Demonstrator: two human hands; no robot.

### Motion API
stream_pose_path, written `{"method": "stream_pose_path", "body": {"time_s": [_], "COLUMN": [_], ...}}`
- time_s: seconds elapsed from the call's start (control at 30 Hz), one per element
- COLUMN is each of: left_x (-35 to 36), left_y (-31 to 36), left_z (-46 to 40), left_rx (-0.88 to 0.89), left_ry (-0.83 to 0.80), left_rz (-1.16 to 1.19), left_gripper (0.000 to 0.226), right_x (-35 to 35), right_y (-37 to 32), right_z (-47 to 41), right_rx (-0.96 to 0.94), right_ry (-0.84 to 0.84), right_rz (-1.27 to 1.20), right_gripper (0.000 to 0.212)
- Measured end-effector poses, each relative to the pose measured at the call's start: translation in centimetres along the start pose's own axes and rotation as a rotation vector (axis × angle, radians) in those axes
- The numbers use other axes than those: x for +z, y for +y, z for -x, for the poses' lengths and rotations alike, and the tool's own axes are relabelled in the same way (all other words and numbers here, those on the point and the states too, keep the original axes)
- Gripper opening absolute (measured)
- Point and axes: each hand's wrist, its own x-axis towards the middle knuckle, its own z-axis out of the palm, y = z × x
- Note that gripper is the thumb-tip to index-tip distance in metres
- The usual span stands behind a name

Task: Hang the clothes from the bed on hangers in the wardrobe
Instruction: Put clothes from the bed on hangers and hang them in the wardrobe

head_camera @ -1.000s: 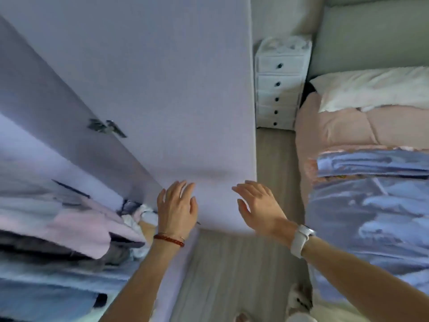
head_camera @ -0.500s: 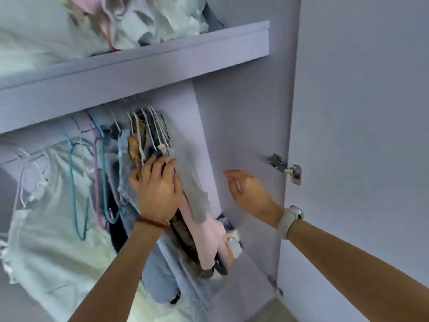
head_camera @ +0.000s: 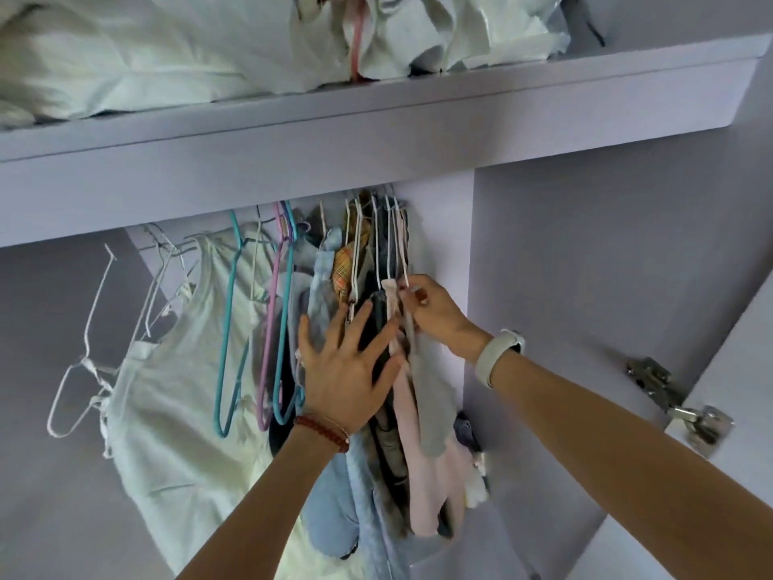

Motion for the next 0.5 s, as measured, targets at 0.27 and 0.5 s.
{"method": "stream_pose_path", "body": {"time_s": [0.27,0.5], "left_x": [0.5,0.3], "left_y": [0.1,0.4], "left_z": [0.2,0.2], "left_rx": [-0.029,-0.067], "left_ry": [0.025,-0.010], "left_rz": [0.034,0.137], "left_gripper": [0.038,0.040], "right_x": [-3.9,-6.6], "right_y": [-0.3,-2.0], "right_z": [-1.8,2.1], "right_rx": [0.186,0.097], "right_ry": [0.184,0.538], "right_rz": [0.218,0.165], "right_gripper": [0.032,0.018]}}
